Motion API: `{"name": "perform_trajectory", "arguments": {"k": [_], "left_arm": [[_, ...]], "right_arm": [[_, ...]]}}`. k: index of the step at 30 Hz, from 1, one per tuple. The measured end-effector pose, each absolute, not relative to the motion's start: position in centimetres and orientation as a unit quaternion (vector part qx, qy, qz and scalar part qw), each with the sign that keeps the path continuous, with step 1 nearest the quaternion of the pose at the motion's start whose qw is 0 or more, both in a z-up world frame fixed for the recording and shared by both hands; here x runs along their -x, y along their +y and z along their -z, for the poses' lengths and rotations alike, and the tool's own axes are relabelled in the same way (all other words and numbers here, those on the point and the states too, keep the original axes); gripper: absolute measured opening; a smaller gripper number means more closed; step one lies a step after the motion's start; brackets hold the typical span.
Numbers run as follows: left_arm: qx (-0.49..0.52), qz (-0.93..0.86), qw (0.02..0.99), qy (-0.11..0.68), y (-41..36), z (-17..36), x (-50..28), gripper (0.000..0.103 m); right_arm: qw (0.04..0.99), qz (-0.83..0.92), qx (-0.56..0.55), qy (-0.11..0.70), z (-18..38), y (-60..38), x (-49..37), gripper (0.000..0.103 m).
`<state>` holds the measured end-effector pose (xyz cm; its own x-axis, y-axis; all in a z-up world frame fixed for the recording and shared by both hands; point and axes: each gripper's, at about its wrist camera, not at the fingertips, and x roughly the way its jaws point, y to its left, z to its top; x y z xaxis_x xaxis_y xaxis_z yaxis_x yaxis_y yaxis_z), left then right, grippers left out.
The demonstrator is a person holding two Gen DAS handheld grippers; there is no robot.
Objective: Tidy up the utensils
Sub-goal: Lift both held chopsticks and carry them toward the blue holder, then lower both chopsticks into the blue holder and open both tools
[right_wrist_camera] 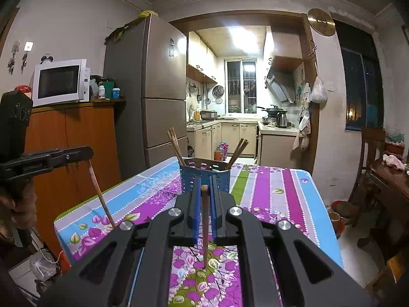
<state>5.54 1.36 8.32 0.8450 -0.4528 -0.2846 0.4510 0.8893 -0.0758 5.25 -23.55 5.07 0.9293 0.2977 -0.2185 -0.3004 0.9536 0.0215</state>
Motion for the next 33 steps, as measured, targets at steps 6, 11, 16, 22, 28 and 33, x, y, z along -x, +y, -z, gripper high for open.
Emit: {"name": "perform_trajectory", "arguments": {"k": [6, 11, 16, 22, 28, 33], "left_arm": [[0.007, 0.238, 0.96, 0.148, 1.4, -8.6, -6.7, 0.007], [0.001, 0.239, 0.961, 0.142, 1.1, -8.8, -7.9, 0.007], [0.005, 0.245, 0.959, 0.143, 0.6, -9.0, -9.1, 0.007], [0.0, 0.25, 0.96, 0.124, -0.3, -10.6, -10.5, 0.007], [0.007, 0.254, 0.963, 0.089, -0.6, -13.8, -11.9, 0.007], [-0.001, 0.245, 0.969, 0.042, -1.4, -16.9, -13.5, 0.007]], "right_arm": [[0.98, -0.164, 0.001, 0.113, -6.0, -23.0, -5.9, 0.005], [0.979, -0.172, 0.001, 0.11, -6.6, -22.5, -5.9, 0.005], [0.977, -0.181, -0.008, 0.108, -7.8, -22.2, -6.3, 0.005], [0.977, -0.187, -0.007, 0.101, -9.0, -21.4, -6.6, 0.005], [0.979, -0.188, -0.009, 0.078, -11.3, -21.1, -7.7, 0.005], [0.982, -0.18, -0.004, 0.051, -13.8, -20.9, -9.7, 0.005]]}}
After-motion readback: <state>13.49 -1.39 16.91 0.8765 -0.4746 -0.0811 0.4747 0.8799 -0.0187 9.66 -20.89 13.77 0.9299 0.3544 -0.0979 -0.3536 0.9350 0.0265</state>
